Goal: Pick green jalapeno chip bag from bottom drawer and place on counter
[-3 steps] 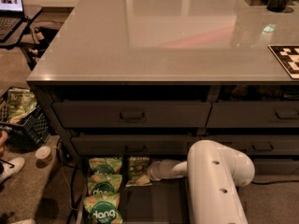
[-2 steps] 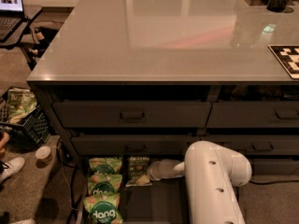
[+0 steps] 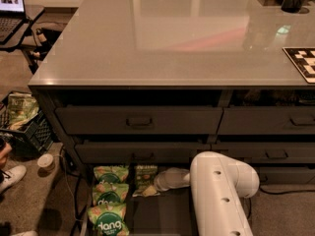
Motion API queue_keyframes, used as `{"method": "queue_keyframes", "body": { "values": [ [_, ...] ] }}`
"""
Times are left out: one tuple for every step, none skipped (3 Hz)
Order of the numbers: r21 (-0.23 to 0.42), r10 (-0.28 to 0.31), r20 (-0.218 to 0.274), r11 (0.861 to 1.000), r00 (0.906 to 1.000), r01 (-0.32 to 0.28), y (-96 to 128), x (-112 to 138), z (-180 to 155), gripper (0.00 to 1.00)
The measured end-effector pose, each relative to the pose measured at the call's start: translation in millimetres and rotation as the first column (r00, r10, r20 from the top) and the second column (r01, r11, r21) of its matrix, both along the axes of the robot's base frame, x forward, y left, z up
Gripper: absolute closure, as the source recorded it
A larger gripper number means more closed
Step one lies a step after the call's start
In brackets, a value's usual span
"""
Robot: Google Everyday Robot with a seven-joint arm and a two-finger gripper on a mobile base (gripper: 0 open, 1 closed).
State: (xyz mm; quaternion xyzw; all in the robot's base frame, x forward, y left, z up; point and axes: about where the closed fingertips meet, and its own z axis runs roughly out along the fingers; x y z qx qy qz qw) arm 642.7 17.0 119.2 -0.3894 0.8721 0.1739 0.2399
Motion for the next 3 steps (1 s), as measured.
{"method": "queue_keyframes", "body": {
  "values": [
    [-0.011,-0.003,-0.02,1.0,0.9998,0.002,3.4,-0.6,-9.7,0.29],
    [-0.012,-0.003,-0.02,1.0,0.9998,0.002,3.5,-0.5,-9.8,0.52],
    [-0.012,-0.003,-0.02,1.0,0.9998,0.002,3.5,-0.5,-9.8,0.75]
  ]
}}
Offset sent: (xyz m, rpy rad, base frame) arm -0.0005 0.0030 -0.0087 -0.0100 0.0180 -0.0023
